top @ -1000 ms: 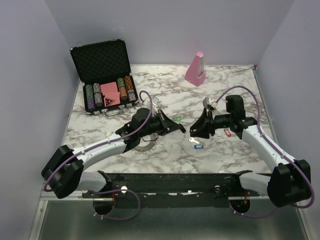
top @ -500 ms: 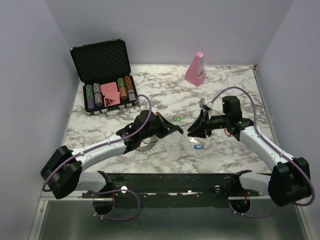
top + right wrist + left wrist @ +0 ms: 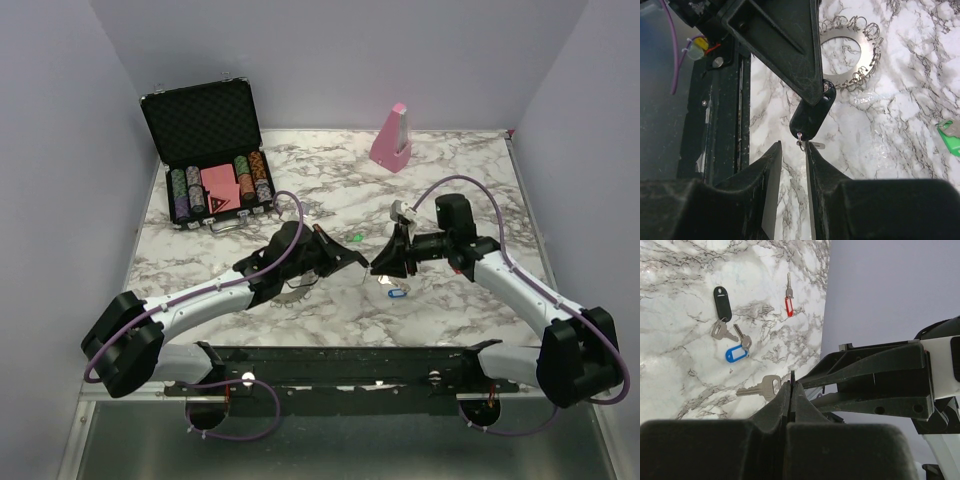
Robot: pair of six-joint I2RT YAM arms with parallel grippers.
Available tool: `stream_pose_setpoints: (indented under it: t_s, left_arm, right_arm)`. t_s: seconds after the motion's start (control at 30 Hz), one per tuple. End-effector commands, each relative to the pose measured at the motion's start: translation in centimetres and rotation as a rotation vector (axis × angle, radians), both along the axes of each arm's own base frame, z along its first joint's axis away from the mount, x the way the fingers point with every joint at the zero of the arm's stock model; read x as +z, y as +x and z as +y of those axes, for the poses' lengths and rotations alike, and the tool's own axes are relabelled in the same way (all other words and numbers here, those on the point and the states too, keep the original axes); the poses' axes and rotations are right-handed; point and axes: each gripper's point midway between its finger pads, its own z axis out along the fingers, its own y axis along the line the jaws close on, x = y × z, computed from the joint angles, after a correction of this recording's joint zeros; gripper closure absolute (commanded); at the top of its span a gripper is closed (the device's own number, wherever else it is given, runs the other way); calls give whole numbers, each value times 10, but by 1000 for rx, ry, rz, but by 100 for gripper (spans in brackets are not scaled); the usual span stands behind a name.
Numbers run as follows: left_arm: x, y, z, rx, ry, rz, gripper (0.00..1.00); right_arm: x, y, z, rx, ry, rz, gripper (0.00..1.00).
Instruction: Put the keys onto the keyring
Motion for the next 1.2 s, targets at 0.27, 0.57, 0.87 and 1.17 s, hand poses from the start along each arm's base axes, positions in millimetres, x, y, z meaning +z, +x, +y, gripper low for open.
stream_pose_setpoints:
  t_s: [0.27,0.57,0.87,1.17]
  left_arm:
    - [21,6,-1,42,-61,-39,100]
    - [18,4,0,41,-68,-36,100]
    - [17,3,3,48,-74,-40,100]
    - [16,2,-1,36,-96,-29,100]
  right_arm:
    - [-14,1,4,0,-46,-27,77]
    - [-11,7,5,-22,-57,-43,98]
    - [-9,8,6,-32,-49,-31,90]
    - [-6,8,8,-34,-32,-19,87]
